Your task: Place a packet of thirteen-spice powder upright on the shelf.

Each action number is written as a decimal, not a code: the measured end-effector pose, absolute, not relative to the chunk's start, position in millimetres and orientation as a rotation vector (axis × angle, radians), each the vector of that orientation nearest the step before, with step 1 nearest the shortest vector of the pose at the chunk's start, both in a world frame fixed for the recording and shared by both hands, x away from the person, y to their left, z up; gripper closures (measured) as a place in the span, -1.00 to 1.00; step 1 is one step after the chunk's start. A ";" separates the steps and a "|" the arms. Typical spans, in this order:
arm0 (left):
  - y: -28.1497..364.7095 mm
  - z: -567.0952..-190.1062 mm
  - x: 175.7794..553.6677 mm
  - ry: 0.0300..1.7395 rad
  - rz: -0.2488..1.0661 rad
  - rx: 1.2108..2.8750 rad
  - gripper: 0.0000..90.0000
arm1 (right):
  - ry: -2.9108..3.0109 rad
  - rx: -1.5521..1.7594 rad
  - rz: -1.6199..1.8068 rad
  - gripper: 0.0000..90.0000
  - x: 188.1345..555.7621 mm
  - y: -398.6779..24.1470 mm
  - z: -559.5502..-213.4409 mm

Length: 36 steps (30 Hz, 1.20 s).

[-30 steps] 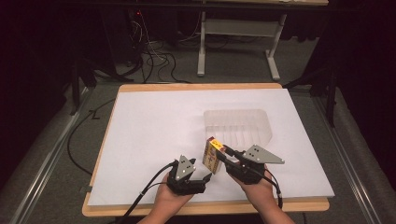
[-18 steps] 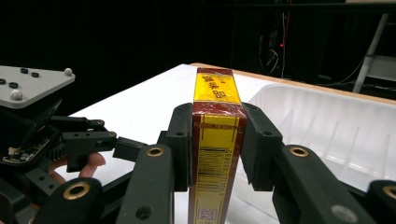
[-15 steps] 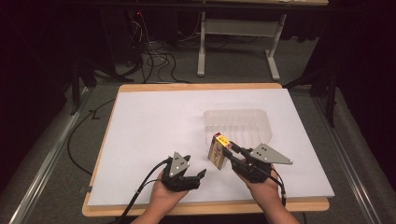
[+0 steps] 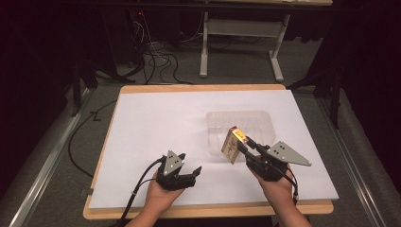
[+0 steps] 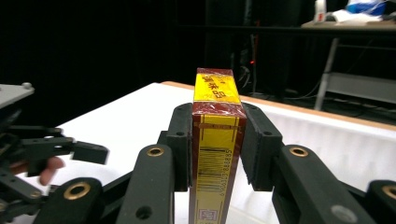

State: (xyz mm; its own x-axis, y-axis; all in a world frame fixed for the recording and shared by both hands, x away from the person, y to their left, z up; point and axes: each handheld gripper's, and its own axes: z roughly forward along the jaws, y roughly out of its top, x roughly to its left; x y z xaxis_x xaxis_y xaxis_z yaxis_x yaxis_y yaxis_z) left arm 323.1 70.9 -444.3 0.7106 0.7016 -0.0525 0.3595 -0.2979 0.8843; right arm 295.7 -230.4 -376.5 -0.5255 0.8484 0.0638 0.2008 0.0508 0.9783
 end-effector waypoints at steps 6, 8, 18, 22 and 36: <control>77.9 -443.8 326.5 0.832 0.432 1.922 -0.42 | 1.729 1.075 1.476 0.52 298.4 -242.6 -373.3; 80.1 -443.5 327.5 0.839 0.435 1.919 -0.42 | 1.709 1.079 1.462 0.53 299.1 -246.0 -372.5; 89.8 -440.1 328.5 0.851 0.450 1.925 -0.42 | 1.621 1.126 1.420 0.53 306.5 -265.9 -367.8; 95.2 -437.0 328.3 0.844 0.434 1.915 -0.43 | 1.598 1.146 1.406 0.53 312.7 -270.4 -366.3; 110.6 -432.0 329.3 0.856 0.412 1.886 -0.43 | 1.508 1.218 1.389 0.53 342.5 -282.6 -364.8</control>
State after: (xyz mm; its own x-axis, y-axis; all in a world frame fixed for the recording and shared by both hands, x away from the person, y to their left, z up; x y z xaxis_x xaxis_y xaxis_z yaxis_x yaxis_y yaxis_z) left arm 329.3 110.6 -432.0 0.6934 0.7157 -0.0834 0.3810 -0.2661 0.8854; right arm 342.5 -282.6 -364.8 -0.2764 0.9577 0.0794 0.1578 -0.0362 0.9868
